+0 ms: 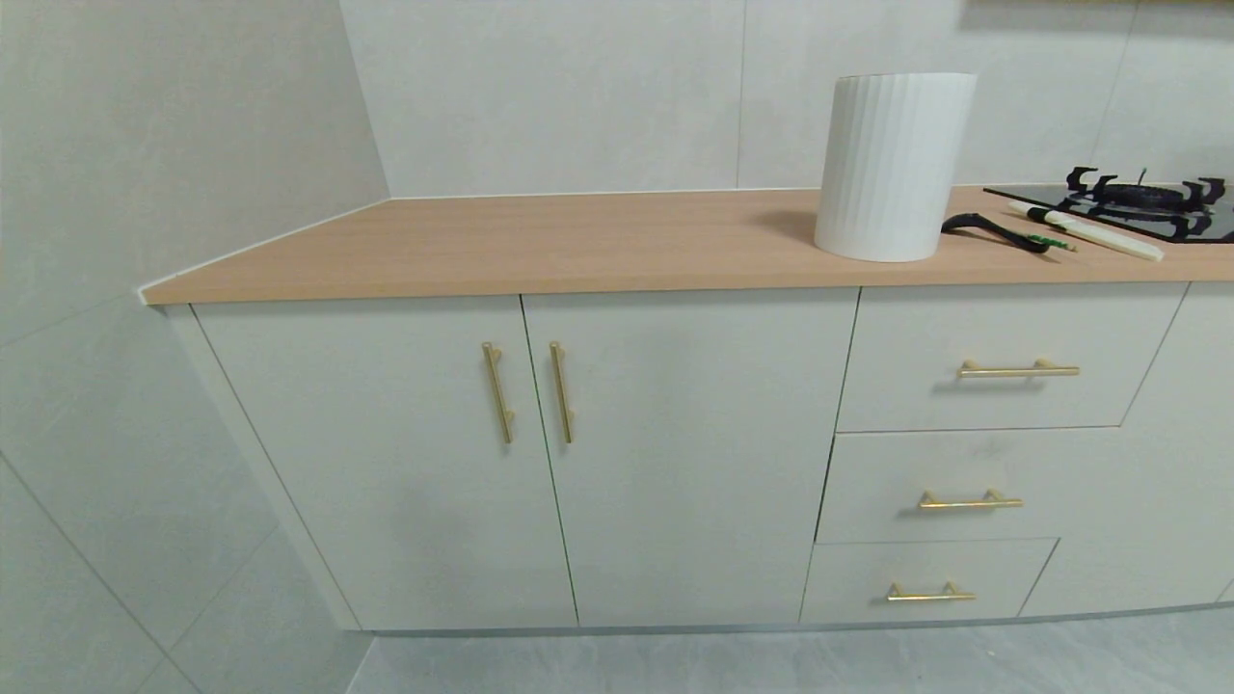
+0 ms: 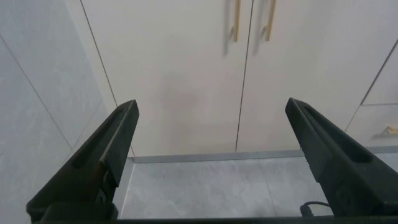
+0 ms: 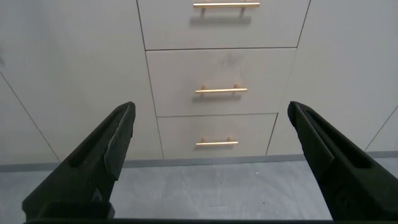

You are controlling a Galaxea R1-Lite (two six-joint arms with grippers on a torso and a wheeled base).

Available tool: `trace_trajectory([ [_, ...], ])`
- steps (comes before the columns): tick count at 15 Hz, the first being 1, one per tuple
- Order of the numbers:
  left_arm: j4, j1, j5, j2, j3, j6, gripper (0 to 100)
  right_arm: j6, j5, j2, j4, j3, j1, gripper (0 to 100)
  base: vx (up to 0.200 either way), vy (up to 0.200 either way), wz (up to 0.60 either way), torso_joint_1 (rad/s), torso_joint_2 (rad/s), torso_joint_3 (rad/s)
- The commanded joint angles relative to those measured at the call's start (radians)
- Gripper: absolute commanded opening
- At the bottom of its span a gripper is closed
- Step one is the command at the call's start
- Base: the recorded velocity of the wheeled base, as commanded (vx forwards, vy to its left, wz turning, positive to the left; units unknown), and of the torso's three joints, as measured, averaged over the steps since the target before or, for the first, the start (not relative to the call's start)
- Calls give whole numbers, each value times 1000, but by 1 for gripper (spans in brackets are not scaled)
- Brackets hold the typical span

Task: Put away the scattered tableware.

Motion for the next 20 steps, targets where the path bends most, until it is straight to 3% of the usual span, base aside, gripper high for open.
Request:
trace_trajectory([
  [1, 0, 0, -1, 0, 0, 0, 100, 0, 0, 2, 0, 0, 1, 100, 0, 0, 0, 0, 0, 0],
  [20, 0, 0, 0, 0, 0, -1, 100, 0, 0, 2, 0, 0, 1, 100, 0, -179, 0, 3, 2, 1],
])
